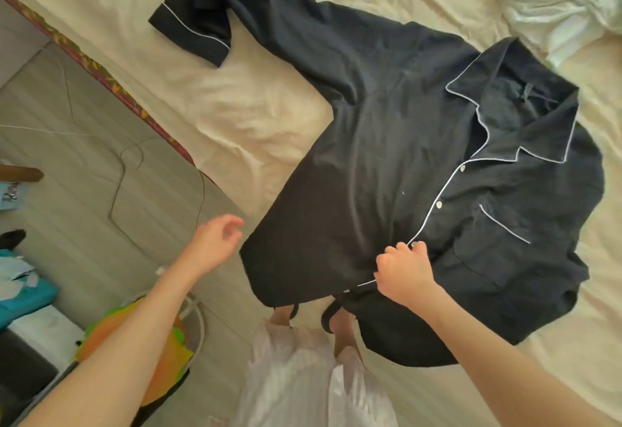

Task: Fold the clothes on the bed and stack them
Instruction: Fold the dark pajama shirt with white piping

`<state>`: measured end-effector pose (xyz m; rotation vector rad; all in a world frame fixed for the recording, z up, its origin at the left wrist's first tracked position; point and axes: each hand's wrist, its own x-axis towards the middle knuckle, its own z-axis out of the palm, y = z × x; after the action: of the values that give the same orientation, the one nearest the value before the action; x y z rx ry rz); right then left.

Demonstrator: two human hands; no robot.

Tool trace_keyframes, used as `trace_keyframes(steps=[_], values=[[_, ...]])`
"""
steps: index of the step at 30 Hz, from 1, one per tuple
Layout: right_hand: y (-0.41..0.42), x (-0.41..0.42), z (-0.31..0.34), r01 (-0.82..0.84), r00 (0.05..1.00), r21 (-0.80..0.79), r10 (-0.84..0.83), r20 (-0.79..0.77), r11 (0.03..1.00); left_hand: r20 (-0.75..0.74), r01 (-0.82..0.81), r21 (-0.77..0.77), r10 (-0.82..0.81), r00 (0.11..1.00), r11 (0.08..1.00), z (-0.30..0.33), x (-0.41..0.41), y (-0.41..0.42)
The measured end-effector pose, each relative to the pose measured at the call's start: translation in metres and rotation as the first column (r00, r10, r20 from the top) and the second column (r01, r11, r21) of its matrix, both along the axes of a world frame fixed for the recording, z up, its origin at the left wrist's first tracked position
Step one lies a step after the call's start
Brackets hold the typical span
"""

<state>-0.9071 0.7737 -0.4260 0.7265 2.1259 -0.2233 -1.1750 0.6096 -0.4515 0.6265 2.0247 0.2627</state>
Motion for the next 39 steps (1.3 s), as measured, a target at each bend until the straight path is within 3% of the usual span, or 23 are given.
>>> trace_keyframes(steps=[3, 7, 13, 17, 19, 22, 25, 30, 33, 36, 38, 39], values=[[0.015, -0.018, -0.001, 0.122, 0.955, 0.078, -0.095, -0.282, 0.989, -0.096, -0.024, 0.173, 0.041, 0.994, 0.985, 0.008, 0.000, 0.065], [0.054, -0.049, -0.007, 0.316, 0.776, 0.126, -0.180, -0.604, 0.940, -0.103, -0.076, 0.355, 0.120, 0.987, 0.932, 0.013, 0.007, 0.151], [0.110, -0.066, -0.034, 0.417, 0.810, 0.031, -0.356, -0.466, 0.908, -0.269, 0.048, 0.282, 0.031, 0.963, 0.958, -0.007, 0.017, 0.231], [0.115, -0.054, -0.042, 0.377, 0.847, 0.061, -0.317, -0.426, 0.924, -0.205, -0.191, 0.322, 0.266, 0.942, 0.927, -0.016, 0.008, 0.242], [0.114, -0.049, -0.042, 0.377, 0.851, 0.067, -0.317, -0.418, 0.924, -0.187, -0.223, 0.299, 0.286, 0.940, 0.928, -0.017, 0.002, 0.239], [0.101, -0.040, -0.038, 0.458, 0.797, 0.034, -0.393, -0.458, 0.888, -0.246, -0.210, 0.291, 0.285, 0.926, 0.933, -0.012, -0.001, 0.240], [0.084, -0.014, -0.029, 0.559, 0.717, 0.007, -0.479, -0.506, 0.829, -0.445, -0.020, 0.372, 0.197, 0.874, 0.928, 0.001, 0.017, 0.238], [0.060, 0.068, -0.012, 0.764, 0.557, 0.048, -0.620, -0.553, 0.643, -0.536, 0.371, 0.363, -0.134, 0.834, 0.855, 0.018, 0.116, 0.191], [0.053, 0.120, -0.005, 0.866, 0.455, 0.094, -0.696, -0.555, 0.491, -0.415, 0.538, 0.284, -0.404, 0.815, 0.794, 0.017, 0.181, 0.155], [0.053, 0.169, 0.001, 0.924, 0.354, 0.102, -0.722, -0.595, 0.369, -0.271, 0.631, 0.094, -0.590, 0.761, 0.770, 0.010, 0.222, 0.130], [0.055, 0.201, 0.005, 0.966, 0.229, 0.060, -0.728, -0.646, 0.251, -0.275, 0.635, -0.021, -0.615, 0.739, 0.773, 0.011, 0.236, 0.125], [0.058, 0.217, 0.006, 0.992, 0.088, -0.011, -0.744, -0.662, 0.127, -0.294, 0.611, -0.061, -0.600, 0.745, 0.789, 0.013, 0.243, 0.127]])
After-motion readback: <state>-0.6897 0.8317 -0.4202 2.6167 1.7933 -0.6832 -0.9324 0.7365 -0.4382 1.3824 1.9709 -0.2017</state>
